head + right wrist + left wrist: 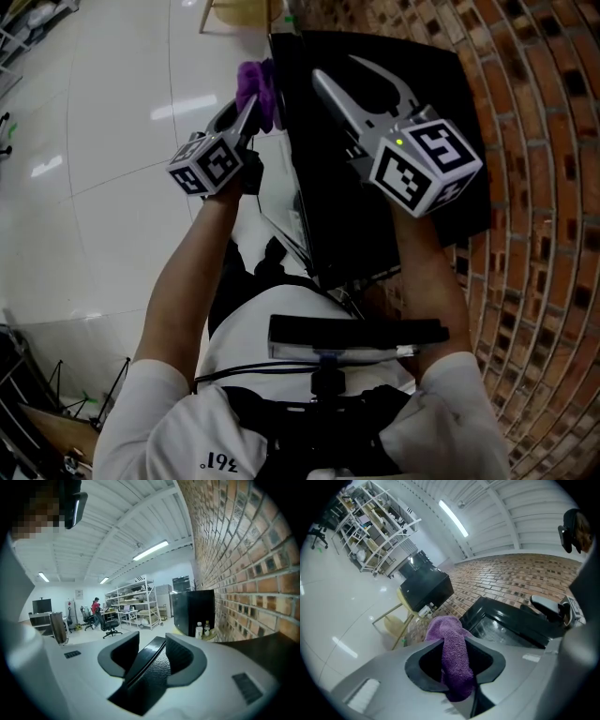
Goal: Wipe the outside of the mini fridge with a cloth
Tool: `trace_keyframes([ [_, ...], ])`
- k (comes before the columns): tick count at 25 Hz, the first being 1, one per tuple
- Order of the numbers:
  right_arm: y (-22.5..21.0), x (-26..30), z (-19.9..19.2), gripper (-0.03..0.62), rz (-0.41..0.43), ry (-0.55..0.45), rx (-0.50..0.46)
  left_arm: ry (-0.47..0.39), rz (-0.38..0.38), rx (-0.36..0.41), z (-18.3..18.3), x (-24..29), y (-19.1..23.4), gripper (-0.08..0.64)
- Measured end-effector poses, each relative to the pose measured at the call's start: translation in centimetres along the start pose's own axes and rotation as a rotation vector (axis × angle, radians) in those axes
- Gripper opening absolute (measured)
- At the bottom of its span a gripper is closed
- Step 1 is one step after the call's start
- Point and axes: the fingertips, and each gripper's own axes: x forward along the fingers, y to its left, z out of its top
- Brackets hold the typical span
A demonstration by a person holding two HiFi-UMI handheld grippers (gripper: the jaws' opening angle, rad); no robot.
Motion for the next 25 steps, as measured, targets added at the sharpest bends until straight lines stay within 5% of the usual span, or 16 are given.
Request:
trace_keyframes([
  [25,0.2,-0.2,0.2,0.166,0.011,0.006,0.002,0.197,0.182,0.068,-11.3,1.1,12.3,0.11],
])
